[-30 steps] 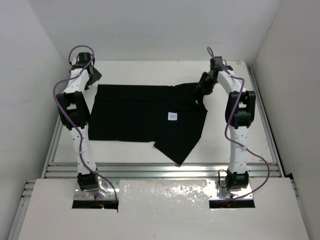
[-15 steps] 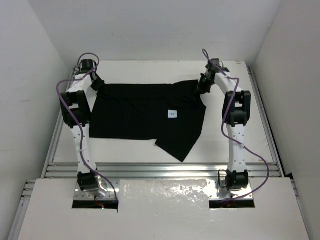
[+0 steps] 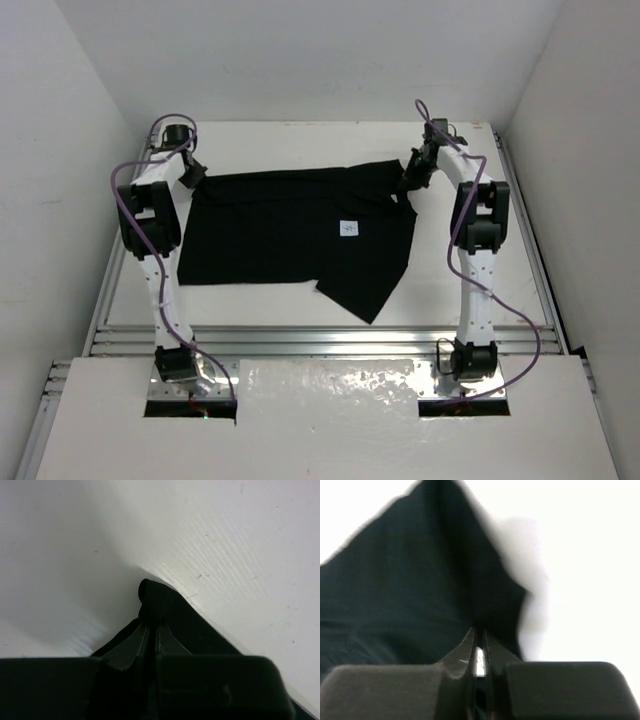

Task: Fold and stack the t-shirts
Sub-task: Fold the flattened tshirt in 1/3 of the way, then grap the side of the flattened tshirt closest away from the robot with both arms

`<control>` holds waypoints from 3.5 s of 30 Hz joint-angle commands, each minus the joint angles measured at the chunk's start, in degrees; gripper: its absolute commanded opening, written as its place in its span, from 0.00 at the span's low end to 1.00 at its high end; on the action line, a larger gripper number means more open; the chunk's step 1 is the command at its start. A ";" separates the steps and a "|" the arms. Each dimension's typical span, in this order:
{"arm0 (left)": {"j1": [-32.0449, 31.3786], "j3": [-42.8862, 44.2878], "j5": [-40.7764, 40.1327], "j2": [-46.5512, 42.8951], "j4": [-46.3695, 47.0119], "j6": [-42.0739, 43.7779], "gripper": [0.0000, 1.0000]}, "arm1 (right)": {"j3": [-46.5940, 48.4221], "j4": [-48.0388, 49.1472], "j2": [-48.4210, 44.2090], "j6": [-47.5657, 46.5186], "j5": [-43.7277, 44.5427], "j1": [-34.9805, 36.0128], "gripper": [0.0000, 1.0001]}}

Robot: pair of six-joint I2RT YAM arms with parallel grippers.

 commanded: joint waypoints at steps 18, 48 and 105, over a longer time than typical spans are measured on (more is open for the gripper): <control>0.73 -0.54 -5.40 -7.86 -3.60 0.72 0.69 | 10.23 17.12 7.12 -1.50 -13.38 -2.67 0.49; 6.88 -0.46 34.51 4.44 17.76 10.30 0.62 | -1.69 10.63 -0.50 -2.04 1.37 -3.02 0.00; 5.38 -56.09 -1.10 -46.80 -5.63 -7.98 0.66 | -69.02 10.46 -67.56 3.15 -14.97 10.25 0.76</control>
